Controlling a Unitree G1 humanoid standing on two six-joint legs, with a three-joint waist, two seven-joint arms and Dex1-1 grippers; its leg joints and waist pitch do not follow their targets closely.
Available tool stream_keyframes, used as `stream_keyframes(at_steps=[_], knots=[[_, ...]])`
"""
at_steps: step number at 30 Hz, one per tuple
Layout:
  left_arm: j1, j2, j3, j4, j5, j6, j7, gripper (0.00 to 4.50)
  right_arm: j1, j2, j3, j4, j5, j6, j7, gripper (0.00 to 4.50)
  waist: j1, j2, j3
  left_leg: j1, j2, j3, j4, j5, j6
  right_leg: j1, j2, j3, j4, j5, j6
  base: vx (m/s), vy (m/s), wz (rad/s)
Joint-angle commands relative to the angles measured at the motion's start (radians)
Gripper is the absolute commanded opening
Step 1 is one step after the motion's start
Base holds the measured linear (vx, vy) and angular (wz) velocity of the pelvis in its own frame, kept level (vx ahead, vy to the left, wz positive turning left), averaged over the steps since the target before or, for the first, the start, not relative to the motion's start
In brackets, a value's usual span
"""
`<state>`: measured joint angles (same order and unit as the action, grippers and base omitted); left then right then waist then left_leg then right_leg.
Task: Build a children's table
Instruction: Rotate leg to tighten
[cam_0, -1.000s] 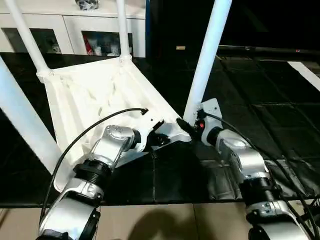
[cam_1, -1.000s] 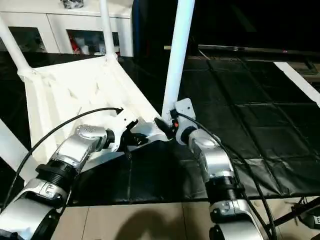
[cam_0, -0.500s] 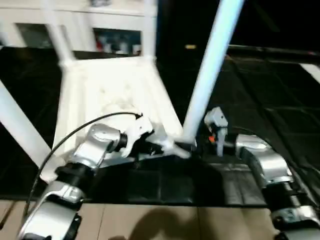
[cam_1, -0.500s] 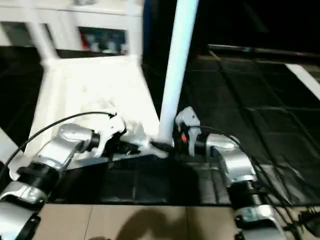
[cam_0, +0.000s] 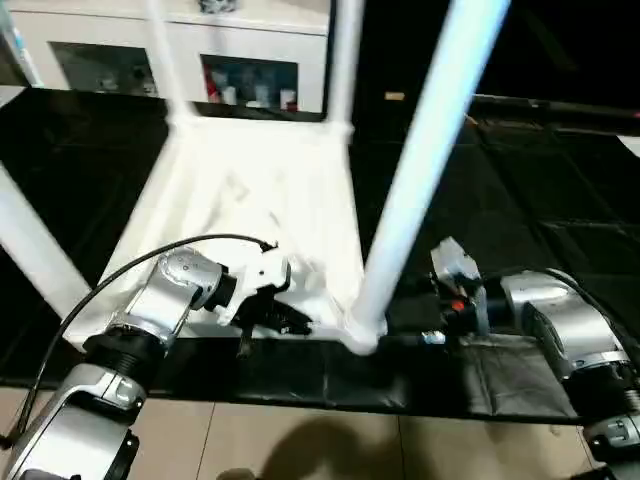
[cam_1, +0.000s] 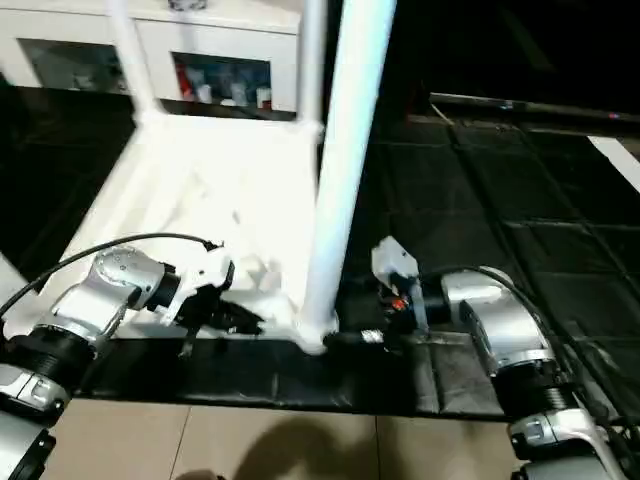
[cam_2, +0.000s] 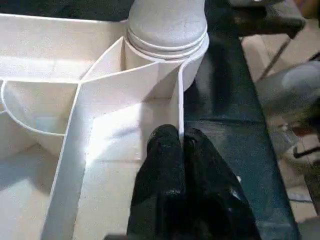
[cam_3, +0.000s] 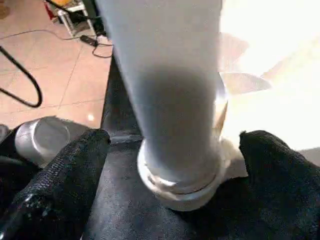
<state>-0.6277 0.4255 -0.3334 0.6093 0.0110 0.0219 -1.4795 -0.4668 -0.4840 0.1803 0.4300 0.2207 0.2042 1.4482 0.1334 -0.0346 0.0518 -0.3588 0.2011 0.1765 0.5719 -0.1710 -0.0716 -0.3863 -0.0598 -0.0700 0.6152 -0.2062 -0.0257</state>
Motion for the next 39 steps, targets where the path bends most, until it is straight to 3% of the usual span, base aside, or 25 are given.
stream_keyframes(at_steps=[1,4,9,11,29,39], knots=[[0.007,-0.009,-0.039,-0.033,0.001,-0.015,-0.048,0.00,-0.016,-0.008,0.005,0.008,-0.010,-0.012,0.016,4.48,-0.004,-0.001,-0.065,0.012,0.042,-0.004,-0.052,-0.138,0.059,0.047,-0.086,0.051,-0.064,-0.092,-0.228,0.000,0.000,0.00],[0.011,-0.005,-0.043,-0.045,-0.002,-0.019,-0.058,0.00,-0.022,0.007,-0.003,0.015,-0.006,-0.016,0.008,4.48,0.001,-0.004,-0.066,0.012,0.042,-0.003,-0.051,-0.130,0.059,0.048,-0.086,0.051,-0.061,-0.077,-0.226,0.000,0.000,0.00],[0.010,-0.001,-0.049,-0.045,0.004,-0.034,-0.061,0.00,-0.026,0.032,-0.002,0.017,0.016,-0.029,-0.002,4.11,0.001,-0.002,-0.066,0.012,0.041,-0.004,-0.051,-0.132,0.057,0.047,-0.085,0.051,-0.060,-0.072,-0.226,0.000,0.000,0.00],[0.008,-0.001,-0.052,-0.040,0.005,-0.040,-0.061,0.00,-0.027,0.042,0.001,0.017,0.022,-0.031,0.000,3.76,0.002,0.002,-0.067,0.012,0.041,-0.005,-0.051,-0.129,0.055,0.048,-0.085,0.050,-0.059,-0.065,-0.227,0.000,0.000,0.00],[0.012,0.003,-0.059,-0.046,0.012,-0.050,-0.047,0.00,-0.020,0.035,0.021,0.003,0.042,0.023,0.042,2.34,0.001,-0.001,-0.068,0.011,0.040,-0.004,-0.049,-0.124,0.057,0.049,-0.084,0.050,-0.057,-0.055,-0.229,0.000,0.000,0.00],[0.015,-0.012,-0.040,-0.055,0.004,0.004,0.000,0.00,0.020,0.044,0.027,-0.052,0.044,0.048,0.022,2.04,0.003,-0.002,-0.068,0.013,0.042,-0.004,-0.049,-0.120,0.053,0.049,-0.084,0.051,-0.055,-0.049,-0.227,0.000,0.000,0.00]])
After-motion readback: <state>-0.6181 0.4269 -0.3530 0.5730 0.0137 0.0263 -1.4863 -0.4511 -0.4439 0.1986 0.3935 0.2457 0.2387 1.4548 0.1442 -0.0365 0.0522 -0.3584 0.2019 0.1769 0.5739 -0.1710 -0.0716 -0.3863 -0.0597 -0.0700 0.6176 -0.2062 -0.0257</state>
